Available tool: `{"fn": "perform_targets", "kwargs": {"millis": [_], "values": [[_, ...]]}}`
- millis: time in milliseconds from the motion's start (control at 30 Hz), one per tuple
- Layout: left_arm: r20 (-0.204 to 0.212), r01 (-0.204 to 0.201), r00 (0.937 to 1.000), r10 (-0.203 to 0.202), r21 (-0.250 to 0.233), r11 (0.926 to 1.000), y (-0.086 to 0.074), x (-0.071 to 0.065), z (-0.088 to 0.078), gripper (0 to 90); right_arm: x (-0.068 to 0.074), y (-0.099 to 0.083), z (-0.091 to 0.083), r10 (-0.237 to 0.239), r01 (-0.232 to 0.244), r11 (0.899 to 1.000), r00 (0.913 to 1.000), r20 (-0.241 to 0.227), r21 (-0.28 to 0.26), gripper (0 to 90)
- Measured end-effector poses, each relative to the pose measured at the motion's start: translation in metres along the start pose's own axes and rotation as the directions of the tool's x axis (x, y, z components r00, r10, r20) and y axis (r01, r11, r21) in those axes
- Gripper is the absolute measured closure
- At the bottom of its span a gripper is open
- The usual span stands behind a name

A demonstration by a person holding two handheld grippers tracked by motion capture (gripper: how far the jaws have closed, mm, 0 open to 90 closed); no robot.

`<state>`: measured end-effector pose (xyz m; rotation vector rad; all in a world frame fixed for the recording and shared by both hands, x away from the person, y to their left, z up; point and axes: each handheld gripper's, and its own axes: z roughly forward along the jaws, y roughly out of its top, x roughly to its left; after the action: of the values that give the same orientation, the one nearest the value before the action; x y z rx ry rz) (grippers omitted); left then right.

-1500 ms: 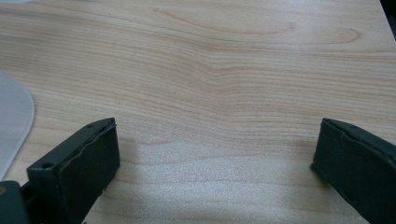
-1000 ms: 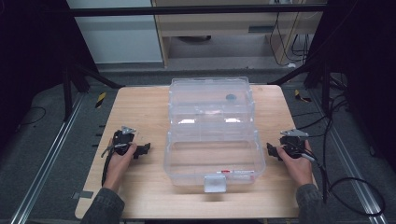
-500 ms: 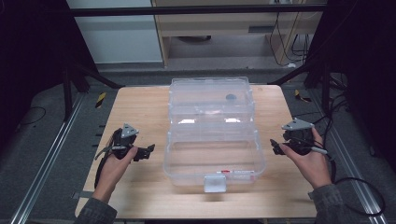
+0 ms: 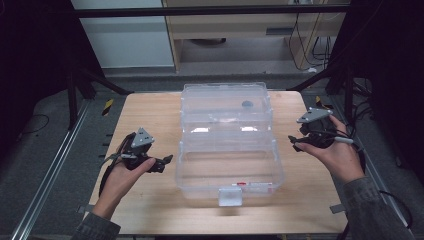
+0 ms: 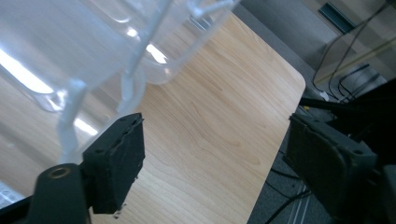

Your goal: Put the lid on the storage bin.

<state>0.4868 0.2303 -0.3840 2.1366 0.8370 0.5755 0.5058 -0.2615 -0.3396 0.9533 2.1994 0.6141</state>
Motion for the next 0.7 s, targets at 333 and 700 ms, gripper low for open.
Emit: {"fn": "perform_targets", "kwargs": {"millis": [333, 700], "values": [[0.066, -0.039, 0.9971, 0.038, 0.01, 0.9992, 0.011, -0.012, -0.008, 3.9, -0.001, 0.039, -0.013, -0.104, 0.103, 0.995, 0.9926, -0.063, -0.017, 33.5], [0.154, -0.06, 0.9859, 0.065, -0.036, 0.9975, 0.022, -0.025, -0.011, 4.5, -0.003, 0.073, -0.009, -0.21, 0.204, 0.978, 0.9642, -0.162, -0.052, 54.7]]}}
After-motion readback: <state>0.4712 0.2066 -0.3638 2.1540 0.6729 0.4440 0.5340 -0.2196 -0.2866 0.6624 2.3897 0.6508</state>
